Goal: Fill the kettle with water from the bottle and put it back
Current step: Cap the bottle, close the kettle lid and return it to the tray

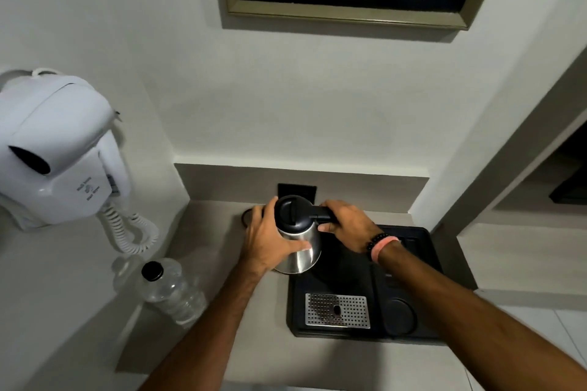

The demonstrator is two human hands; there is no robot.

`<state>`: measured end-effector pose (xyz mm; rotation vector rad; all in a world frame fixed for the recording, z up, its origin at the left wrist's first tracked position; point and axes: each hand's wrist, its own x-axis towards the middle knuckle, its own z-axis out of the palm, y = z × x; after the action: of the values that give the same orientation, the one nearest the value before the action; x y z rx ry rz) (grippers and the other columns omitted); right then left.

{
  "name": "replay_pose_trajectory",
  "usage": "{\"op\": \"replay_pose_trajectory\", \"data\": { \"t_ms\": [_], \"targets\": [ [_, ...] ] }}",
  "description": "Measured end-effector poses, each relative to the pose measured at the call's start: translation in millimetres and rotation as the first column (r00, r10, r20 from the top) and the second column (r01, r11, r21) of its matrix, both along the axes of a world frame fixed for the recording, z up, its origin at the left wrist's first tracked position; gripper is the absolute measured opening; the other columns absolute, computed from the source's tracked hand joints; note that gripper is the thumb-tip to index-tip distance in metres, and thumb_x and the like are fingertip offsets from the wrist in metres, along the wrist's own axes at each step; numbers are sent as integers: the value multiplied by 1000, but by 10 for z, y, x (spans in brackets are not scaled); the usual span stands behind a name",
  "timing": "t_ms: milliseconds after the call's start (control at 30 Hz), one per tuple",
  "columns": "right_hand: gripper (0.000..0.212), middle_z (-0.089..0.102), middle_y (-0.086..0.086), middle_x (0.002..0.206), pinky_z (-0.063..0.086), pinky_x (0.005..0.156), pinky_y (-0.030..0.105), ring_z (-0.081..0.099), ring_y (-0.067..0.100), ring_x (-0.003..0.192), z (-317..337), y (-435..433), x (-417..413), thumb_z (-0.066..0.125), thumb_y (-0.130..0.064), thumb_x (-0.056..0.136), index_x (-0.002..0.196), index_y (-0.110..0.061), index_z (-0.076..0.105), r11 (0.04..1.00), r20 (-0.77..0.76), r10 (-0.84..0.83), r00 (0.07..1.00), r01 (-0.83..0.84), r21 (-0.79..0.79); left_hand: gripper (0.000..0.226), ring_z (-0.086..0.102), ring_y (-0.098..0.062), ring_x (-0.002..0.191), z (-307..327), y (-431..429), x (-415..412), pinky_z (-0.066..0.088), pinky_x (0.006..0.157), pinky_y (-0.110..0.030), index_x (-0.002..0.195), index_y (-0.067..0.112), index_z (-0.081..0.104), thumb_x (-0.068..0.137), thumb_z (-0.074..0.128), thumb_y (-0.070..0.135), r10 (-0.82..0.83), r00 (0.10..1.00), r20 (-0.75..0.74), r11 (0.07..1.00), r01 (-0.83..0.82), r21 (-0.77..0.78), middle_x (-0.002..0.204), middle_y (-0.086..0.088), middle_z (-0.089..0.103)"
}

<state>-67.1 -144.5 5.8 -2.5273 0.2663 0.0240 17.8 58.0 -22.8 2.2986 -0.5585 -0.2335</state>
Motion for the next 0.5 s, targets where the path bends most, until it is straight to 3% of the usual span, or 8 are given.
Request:
{"op": "replay_pose_trajectory", "data": {
  "t_ms": [167,267,500],
  "targets": [
    [28,67,7,110,46,84,35,62,28,102,-14,-405,-373,72,-25,91,115,-17,60,994,-14,-112,994,113,5,135,43,-29,132,18,-532,-188,46,98,-46,149,39,20,34,84,71,-96,993,-72,993,100,58,148,-1,31],
    [29,68,8,113,47,89,36,62,28,105,-80,-569,-537,73,-23,90,116,-17,61,985,-29,-173,985,174,23,129,47,-30,128,-48,-745,-310,48,94,-45,142,45,21,31,82,73,-137,987,-86,988,143,66,142,0,34],
    [34,68,10,116,47,93,37,61,30,109,-189,-764,-649,74,-22,89,120,-15,62,973,-43,-225,973,227,45,132,48,-28,127,-164,-968,-398,47,95,-44,144,40,23,30,76,79,-150,986,-78,983,157,96,145,0,33]
  ]
}}
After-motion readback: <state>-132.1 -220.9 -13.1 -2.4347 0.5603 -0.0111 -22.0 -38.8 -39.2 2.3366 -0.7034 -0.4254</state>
